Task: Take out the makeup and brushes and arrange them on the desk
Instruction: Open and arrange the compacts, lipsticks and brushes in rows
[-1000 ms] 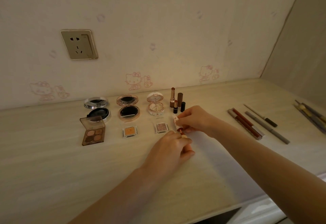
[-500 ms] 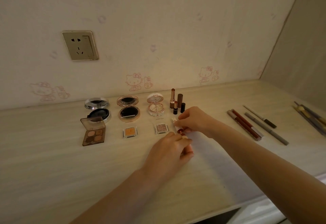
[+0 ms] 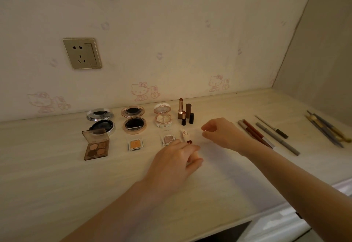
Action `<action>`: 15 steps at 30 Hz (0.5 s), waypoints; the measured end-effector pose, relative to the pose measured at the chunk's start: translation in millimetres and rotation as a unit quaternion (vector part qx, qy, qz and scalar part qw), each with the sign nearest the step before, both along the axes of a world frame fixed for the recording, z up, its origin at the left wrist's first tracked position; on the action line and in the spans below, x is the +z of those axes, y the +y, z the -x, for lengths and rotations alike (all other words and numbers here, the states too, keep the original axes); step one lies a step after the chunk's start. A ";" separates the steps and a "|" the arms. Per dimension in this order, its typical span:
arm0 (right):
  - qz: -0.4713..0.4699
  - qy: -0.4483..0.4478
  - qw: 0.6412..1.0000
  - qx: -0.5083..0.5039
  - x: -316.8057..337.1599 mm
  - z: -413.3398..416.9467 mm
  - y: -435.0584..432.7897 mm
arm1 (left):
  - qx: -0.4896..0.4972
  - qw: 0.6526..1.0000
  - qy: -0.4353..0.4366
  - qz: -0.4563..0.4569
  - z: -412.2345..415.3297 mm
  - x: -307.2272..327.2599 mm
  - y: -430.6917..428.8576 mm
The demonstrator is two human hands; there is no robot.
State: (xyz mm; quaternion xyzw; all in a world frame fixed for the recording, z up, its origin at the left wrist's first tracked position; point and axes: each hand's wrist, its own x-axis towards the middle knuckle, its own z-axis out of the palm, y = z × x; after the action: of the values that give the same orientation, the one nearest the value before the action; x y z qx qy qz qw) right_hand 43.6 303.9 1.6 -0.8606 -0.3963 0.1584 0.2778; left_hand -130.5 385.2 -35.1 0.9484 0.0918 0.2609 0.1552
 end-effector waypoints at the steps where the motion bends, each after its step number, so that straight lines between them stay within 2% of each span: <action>1: 0.003 -0.018 1.000 -0.003 0.0 -1.1 -7.4 | -0.001 1.000 -0.003 0.009 -1.3 2.3 -0.4; 10: 0.017 -0.112 0.992 -0.052 -5.3 -18.1 -85.6 | -0.036 0.998 0.006 0.048 -48.8 24.8 -17.3; 15: 0.008 -0.130 0.988 -0.081 -7.0 -30.8 -121.4 | -0.043 0.993 0.041 0.102 -97.7 20.9 -24.2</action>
State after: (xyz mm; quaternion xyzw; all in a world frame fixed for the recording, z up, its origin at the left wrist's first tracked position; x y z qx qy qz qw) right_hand 74.4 182.5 -5.4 -0.9055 -0.3563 0.0255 0.2291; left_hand -32.8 361.0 -14.2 0.9406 0.0831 0.2037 0.2587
